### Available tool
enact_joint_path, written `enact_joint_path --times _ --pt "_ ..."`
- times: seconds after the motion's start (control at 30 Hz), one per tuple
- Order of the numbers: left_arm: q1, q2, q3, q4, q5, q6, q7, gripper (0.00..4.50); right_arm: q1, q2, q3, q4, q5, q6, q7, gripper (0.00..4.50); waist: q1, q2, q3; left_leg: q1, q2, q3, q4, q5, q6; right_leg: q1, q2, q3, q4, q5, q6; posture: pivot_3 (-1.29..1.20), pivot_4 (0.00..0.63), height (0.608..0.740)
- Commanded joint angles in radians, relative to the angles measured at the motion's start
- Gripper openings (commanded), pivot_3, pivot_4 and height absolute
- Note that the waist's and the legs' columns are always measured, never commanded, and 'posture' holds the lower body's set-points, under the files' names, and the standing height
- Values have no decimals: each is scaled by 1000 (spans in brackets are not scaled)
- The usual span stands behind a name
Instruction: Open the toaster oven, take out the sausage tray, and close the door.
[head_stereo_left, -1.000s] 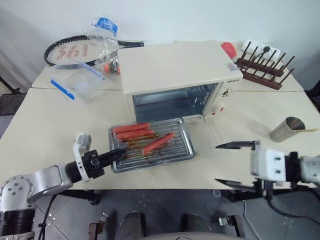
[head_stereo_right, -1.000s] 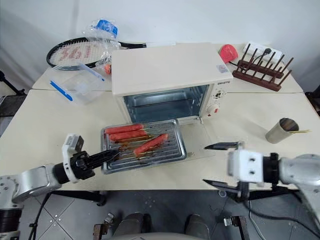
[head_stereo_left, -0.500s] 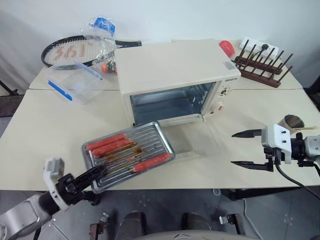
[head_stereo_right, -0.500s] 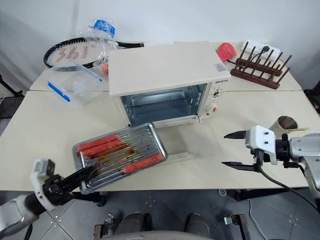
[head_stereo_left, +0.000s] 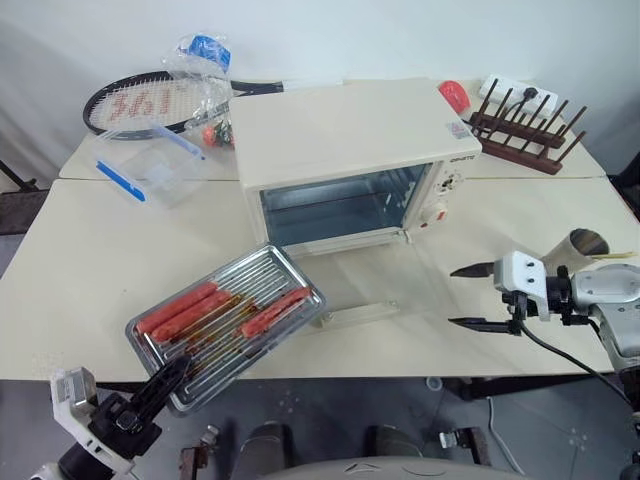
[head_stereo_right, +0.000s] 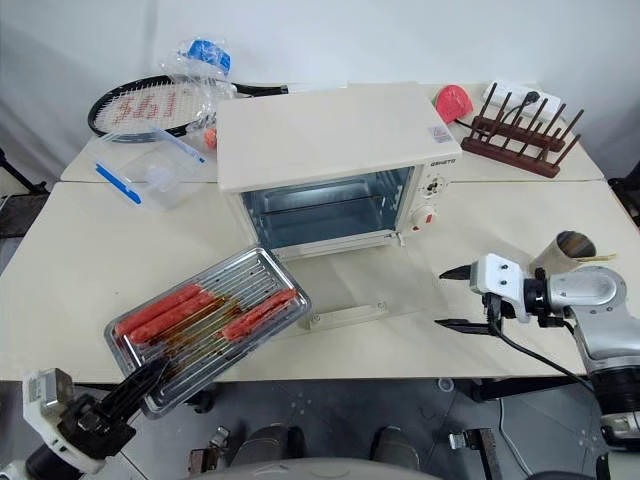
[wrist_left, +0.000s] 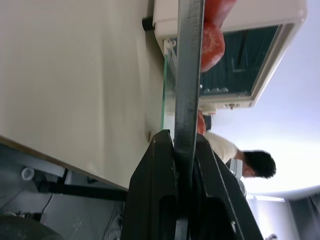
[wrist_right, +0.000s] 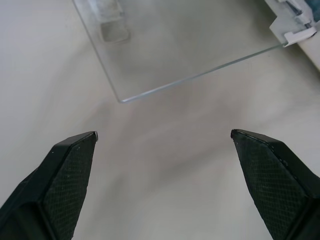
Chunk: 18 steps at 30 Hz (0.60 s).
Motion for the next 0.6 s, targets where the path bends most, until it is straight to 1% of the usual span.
enact_joint_path --times 0.03,0.37,0.5,0.6 --pt "92 -29 9 -72 -27 -73 -32 0 -41 9 11 38 -18 -42 2 4472 -7 0 0 0 0 0 0 0 0 0 0 0 0 0 0 0 150 740" --pt "329 -83 -15 -188 -27 -210 -91 0 -129 40 59 171 -55 -116 29 4472 -13 0 0 -1 0 0 1 -2 1 0 0 0 -3 0 -1 0 150 740" --pt "368 -96 -17 -210 -27 -268 -96 0 -141 50 73 209 -73 -139 38 4472 -11 1 0 -1 0 0 1 -2 1 1 0 0 -4 0 -1 0 150 740" --pt "387 -87 -10 -216 -27 -292 -94 0 -142 53 79 225 -81 -154 41 4472 -12 1 0 -1 0 0 2 -2 2 2 0 -1 -5 0 -2 0 150 740"
